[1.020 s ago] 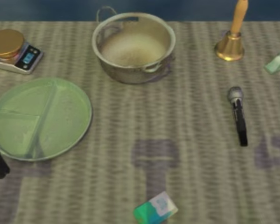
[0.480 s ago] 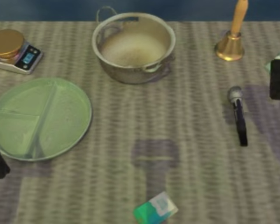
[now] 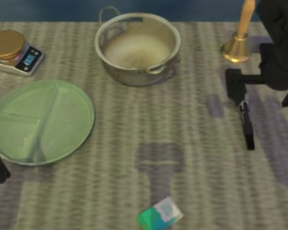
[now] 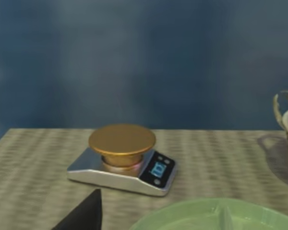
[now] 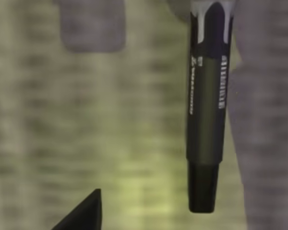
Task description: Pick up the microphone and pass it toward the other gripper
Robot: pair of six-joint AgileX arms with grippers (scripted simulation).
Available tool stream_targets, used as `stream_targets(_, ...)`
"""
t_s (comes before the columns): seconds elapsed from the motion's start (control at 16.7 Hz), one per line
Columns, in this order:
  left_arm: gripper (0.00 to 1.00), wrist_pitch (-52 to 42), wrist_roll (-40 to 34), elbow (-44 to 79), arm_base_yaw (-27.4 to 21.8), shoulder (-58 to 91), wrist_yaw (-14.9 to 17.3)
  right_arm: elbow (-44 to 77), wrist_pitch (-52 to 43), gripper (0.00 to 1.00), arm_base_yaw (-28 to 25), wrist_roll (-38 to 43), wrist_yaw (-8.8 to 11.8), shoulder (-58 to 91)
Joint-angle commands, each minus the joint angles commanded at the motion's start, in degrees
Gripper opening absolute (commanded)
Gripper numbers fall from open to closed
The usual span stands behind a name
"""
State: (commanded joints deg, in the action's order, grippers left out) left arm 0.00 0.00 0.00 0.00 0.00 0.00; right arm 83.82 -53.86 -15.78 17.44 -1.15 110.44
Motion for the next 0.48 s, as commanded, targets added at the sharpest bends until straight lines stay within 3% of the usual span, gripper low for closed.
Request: stream_targets(0.48,1.00,0.0,0.0,0.0,0.0,0.0,0.0,3.7,-3.5,1.00,-0.5,0.8,-0.4,5.5)
